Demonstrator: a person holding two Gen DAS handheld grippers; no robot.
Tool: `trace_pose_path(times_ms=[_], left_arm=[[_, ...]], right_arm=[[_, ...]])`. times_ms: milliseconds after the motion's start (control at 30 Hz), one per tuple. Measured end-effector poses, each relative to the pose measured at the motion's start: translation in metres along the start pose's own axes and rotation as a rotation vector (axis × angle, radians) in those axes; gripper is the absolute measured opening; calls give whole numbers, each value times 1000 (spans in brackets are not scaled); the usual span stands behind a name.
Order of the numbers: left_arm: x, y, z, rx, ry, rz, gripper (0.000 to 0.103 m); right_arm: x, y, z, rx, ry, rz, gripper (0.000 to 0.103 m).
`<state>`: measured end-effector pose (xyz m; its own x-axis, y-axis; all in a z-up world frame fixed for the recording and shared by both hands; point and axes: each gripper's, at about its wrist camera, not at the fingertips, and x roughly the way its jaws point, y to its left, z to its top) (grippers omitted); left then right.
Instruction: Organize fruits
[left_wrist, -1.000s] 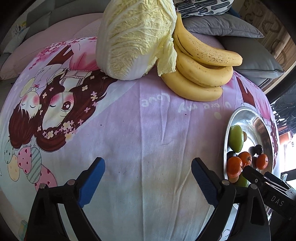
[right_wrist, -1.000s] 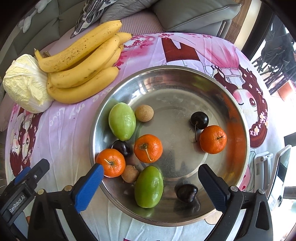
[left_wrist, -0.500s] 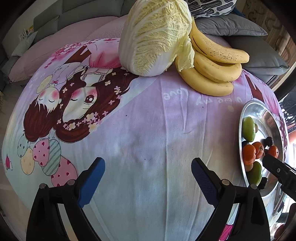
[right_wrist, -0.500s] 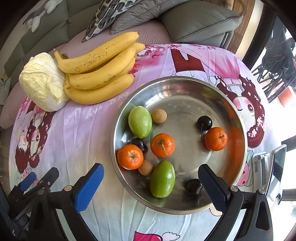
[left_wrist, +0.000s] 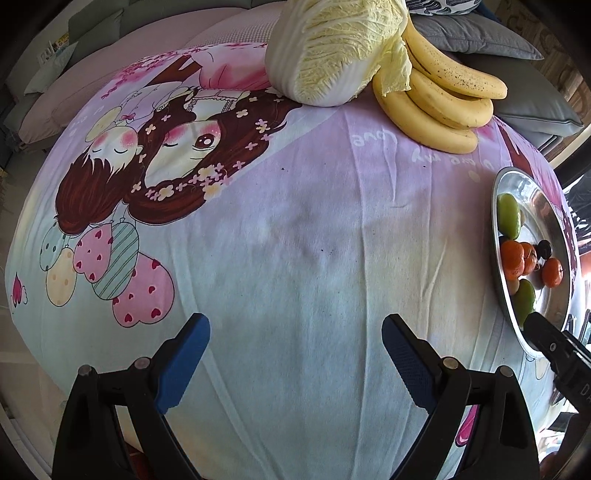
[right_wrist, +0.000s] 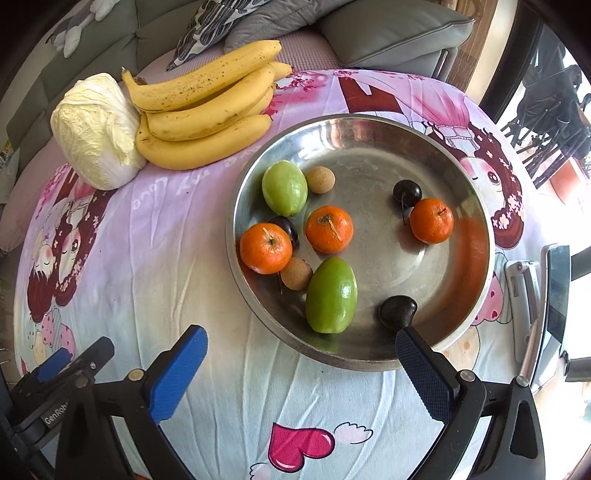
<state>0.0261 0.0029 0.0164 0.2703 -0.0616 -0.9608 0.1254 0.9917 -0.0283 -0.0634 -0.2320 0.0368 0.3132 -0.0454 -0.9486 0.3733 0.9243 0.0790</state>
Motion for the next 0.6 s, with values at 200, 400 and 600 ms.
trace_pose_path(times_ms=[200,400,600], left_arm=[[-3,-6,-1,27,-16,0,94],[0,-8,0,41,-8,-8,94],[9,-7,0,34,38,-18,94]], right_arm=[[4,-5,-3,6,17,-20,103],[5,-6,-2,0,19,-26,103],[7,-5,-1,-10,24,-35,103]])
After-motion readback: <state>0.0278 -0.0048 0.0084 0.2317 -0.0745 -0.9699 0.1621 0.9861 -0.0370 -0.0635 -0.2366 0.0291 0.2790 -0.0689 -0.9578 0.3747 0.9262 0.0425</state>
